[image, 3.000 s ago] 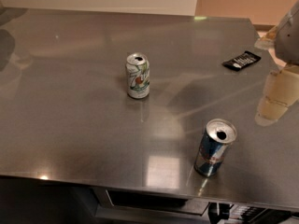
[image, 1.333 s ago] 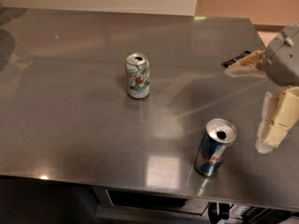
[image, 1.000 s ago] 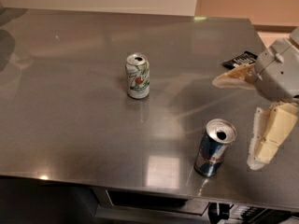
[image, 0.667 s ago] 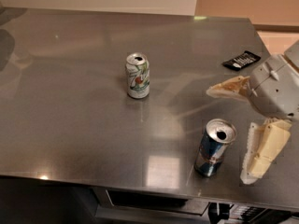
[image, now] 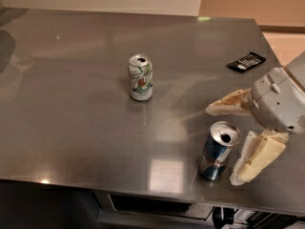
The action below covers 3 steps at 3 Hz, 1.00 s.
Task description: Move redbull can near 7up can
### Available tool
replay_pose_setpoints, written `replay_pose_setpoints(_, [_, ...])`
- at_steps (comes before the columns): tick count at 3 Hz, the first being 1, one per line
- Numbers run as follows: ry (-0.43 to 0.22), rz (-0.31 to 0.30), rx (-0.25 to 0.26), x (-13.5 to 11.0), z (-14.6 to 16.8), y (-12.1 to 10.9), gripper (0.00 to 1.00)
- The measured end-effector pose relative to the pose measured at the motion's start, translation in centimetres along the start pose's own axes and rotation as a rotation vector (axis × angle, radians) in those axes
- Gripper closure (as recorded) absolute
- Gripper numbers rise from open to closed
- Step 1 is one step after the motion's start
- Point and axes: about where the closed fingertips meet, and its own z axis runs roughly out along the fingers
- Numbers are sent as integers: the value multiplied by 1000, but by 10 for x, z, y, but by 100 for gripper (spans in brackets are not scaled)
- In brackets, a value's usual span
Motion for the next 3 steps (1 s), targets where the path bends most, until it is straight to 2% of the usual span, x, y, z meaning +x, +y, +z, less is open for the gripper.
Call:
replay_pose_setpoints(2, [-76, 20, -1, -10, -10, -1, 65])
replay_pose_setpoints(3, [-83, 37, 15, -20, -15, -18, 88])
